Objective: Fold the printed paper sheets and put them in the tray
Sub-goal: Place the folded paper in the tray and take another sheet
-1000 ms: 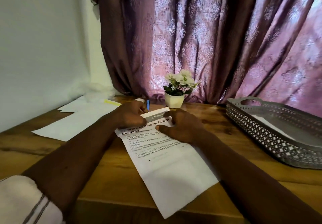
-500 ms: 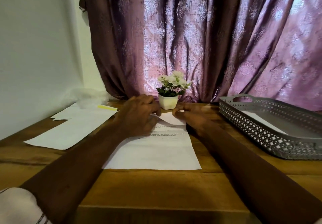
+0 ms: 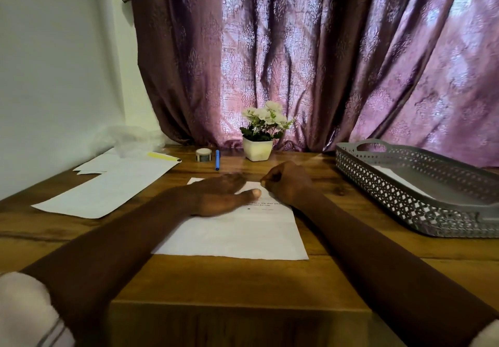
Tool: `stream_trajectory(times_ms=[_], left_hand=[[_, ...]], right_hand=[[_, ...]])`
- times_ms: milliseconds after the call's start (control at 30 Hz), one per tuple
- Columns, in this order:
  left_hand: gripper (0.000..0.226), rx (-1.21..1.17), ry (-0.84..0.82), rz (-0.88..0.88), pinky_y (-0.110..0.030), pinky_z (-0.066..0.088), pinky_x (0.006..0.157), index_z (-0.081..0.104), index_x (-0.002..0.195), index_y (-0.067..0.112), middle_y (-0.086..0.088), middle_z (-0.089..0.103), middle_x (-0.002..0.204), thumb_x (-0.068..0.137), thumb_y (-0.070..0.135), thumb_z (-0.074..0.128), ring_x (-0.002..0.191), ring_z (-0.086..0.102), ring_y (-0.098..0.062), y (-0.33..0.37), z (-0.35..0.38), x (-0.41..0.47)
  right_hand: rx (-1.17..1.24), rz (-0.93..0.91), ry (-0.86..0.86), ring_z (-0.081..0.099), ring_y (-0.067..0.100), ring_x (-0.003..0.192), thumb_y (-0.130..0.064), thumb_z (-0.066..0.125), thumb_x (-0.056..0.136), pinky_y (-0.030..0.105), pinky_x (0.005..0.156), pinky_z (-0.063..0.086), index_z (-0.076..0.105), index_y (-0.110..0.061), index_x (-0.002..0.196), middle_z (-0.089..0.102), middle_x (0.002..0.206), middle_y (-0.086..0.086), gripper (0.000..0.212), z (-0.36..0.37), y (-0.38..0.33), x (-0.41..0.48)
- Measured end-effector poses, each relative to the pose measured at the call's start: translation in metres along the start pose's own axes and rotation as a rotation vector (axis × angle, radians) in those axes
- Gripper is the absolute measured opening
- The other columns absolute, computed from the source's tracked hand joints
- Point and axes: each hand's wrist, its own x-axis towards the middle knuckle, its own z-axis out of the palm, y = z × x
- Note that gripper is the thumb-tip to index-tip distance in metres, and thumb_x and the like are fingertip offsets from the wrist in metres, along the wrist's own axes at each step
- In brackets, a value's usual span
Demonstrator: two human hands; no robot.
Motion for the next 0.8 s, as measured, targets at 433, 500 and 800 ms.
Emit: stream_trajectory(times_ms=[433,500,800], left_hand=[[0.033,-0.026,0.414,-0.029,-0.042,0.053,0.093,0.068,0.098,0.032,0.014,0.066,0.106,0.079,0.058,0.076,0.102,0.063,-0.013,-0.059,-0.012,0.0],[0.041,-0.068,0.407,-0.021,-0.042,0.054,0.093,0.067,0.098,0.032,0.015,0.066,0.104,0.071,0.062,0.076,0.101,0.063,-0.011,-0.061,-0.012,0.001],[0.087,0.008,0.345,-0.004,-0.043,0.046,0.109,0.054,0.14,0.038,0.009,0.057,0.145,0.067,0.085,0.058,0.13,0.054,-0.015,-0.057,-0.012,-0.005]], right_hand=[[-0.253,-0.192,-0.125,0.054,0.022,0.11,-0.08,0.055,0.083,0.04,0.092,0.051,0.071,-0.029,0.1,0.066,0.106,-0.001,0.056,-0.01,-0.006,-0.006],[-0.222,-0.171,-0.133,0.055,0.021,0.105,-0.085,0.055,0.077,0.041,0.091,0.052,0.065,-0.028,0.088,0.065,0.096,-0.006,0.058,-0.01,-0.008,-0.006],[-0.062,-0.433,-0.045,0.049,0.016,0.073,-0.062,0.065,0.091,0.036,0.063,0.037,0.042,-0.032,0.078,0.053,0.075,-0.009,0.04,-0.013,-0.013,-0.014]])
